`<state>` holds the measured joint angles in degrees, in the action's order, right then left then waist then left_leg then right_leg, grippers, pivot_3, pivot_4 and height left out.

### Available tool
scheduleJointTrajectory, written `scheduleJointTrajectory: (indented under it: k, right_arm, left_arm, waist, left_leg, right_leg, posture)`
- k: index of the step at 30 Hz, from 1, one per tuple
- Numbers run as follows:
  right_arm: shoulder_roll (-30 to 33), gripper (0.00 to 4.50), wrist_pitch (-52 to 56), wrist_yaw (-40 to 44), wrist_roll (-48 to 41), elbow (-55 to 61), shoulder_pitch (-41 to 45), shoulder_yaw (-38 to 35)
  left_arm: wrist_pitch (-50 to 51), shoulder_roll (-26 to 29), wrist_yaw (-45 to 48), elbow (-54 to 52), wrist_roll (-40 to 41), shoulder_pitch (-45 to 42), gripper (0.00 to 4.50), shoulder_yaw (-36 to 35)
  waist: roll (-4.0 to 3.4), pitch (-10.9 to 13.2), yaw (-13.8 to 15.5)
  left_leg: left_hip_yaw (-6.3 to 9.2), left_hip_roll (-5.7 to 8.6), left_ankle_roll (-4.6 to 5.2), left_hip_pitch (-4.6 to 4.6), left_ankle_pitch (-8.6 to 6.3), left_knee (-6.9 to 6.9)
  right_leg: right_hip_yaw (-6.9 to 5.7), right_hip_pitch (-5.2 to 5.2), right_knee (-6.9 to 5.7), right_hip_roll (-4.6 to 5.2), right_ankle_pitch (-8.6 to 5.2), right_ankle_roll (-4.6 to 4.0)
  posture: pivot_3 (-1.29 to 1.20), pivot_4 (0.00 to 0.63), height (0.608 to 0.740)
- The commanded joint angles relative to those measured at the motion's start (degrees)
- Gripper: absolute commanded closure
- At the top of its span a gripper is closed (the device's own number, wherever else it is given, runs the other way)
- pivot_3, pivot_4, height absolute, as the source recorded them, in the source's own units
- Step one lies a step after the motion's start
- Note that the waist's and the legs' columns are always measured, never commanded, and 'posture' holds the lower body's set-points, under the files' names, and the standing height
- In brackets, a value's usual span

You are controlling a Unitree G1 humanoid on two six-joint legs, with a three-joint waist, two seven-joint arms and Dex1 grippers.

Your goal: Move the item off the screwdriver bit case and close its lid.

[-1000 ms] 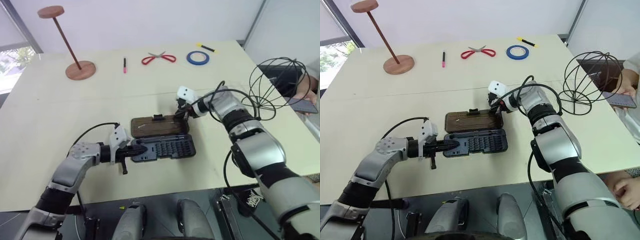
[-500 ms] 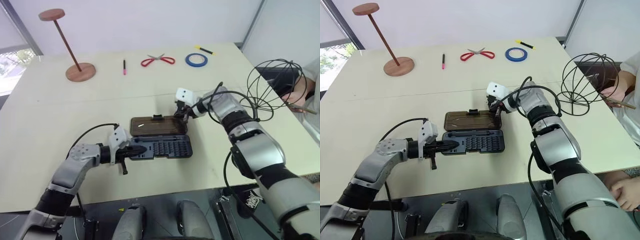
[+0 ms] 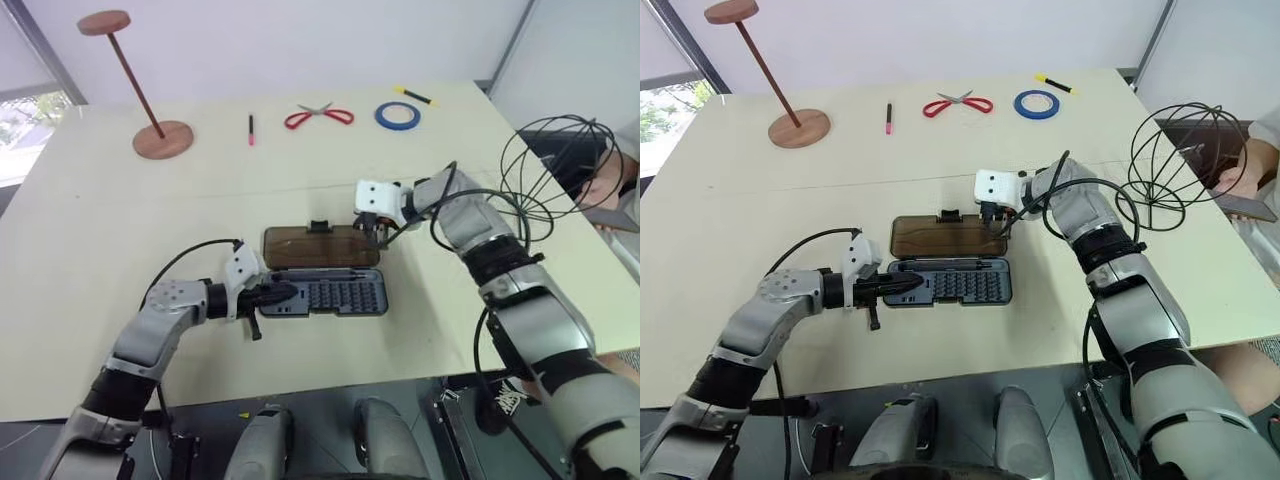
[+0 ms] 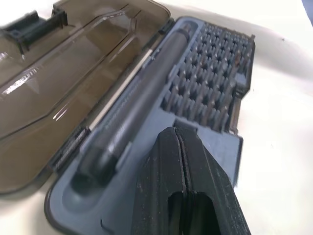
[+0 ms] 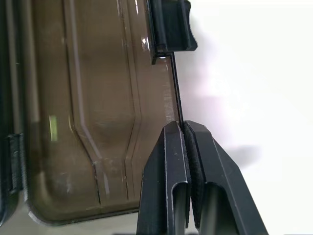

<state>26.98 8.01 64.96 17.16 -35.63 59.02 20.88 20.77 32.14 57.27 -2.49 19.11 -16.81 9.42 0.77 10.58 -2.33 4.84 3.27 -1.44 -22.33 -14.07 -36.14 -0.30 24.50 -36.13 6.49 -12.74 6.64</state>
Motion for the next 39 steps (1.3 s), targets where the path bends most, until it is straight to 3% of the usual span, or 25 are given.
scheduleJointTrajectory:
  k: [1,6,11,18,32,39]
  right_arm:
    - [2.01,4.47,3.91,0.64,-1.37,8.74,-0.47,-2.04]
    - [5.09,4.47,5.66,-1.07,-1.12,21.13,-3.83,-2.92]
    - [7.60,4.47,1.81,-8.99,1.93,32.16,-9.64,-4.12]
    - [6.84,4.47,4.83,-14.30,2.69,45.47,-20.61,-4.92]
    - [5.99,4.47,8.04,-15.72,2.35,47.87,-22.30,-3.59]
    - [2.74,4.47,18.18,-11.32,-5.18,36.81,-16.75,-5.63]
  left_arm:
    - [-0.45,-0.13,0.14,0.57,-0.77,-0.58,4.50,0.01]
    - [-0.87,-0.46,0.17,0.93,-1.08,-0.48,4.50,-0.05]
    - [-1.25,-0.67,-0.19,1.74,-1.03,-0.42,4.50,-0.71]
    - [-0.70,-0.84,-0.74,2.18,0.04,-1.26,4.50,-2.36]
    - [6.76,-2.55,-3.14,-4.70,6.52,-8.32,4.50,-6.31]
    - [6.07,-1.00,-1.84,-3.59,5.11,-5.49,4.50,-6.11]
  waist:
    - [0.00,0.00,0.05]
    - [0.00,0.00,0.20]
    - [0.01,0.01,0.38]
    - [0.02,0.01,1.14]
    - [0.10,0.05,1.30]
    - [0.10,0.05,1.32]
  left_leg:
    - [0.00,0.00,0.00,-0.02,0.00,0.00]
    - [-0.01,0.00,0.00,-0.05,0.00,0.00]
    - [-0.01,0.00,0.01,-0.06,0.00,0.00]
    - [-0.05,-0.01,0.01,-0.07,0.00,-0.01]
    - [-0.04,0.00,0.01,-0.10,0.00,-0.04]
    - [-0.03,-0.01,0.01,-0.08,0.00,-0.05]
  right_leg:
    - [0.00,0.02,0.01,0.00,0.00,0.00]
    - [0.00,0.03,0.03,0.00,0.00,0.00]
    - [0.00,0.03,0.05,0.02,0.00,0.01]
    - [0.00,0.03,0.09,0.03,0.00,0.01]
    - [-0.01,0.00,0.13,0.03,0.00,0.01]
    - [-0.01,-0.01,0.11,0.00,0.00,0.01]
  posture:
    - [0.00,0.150,0.740]
    - [0.00,0.150,0.740]
    - [0.00,0.150,0.740]
    - [0.00,0.150,0.740]
    - [0.00,0.150,0.740]
    - [0.00,0.150,0.740]
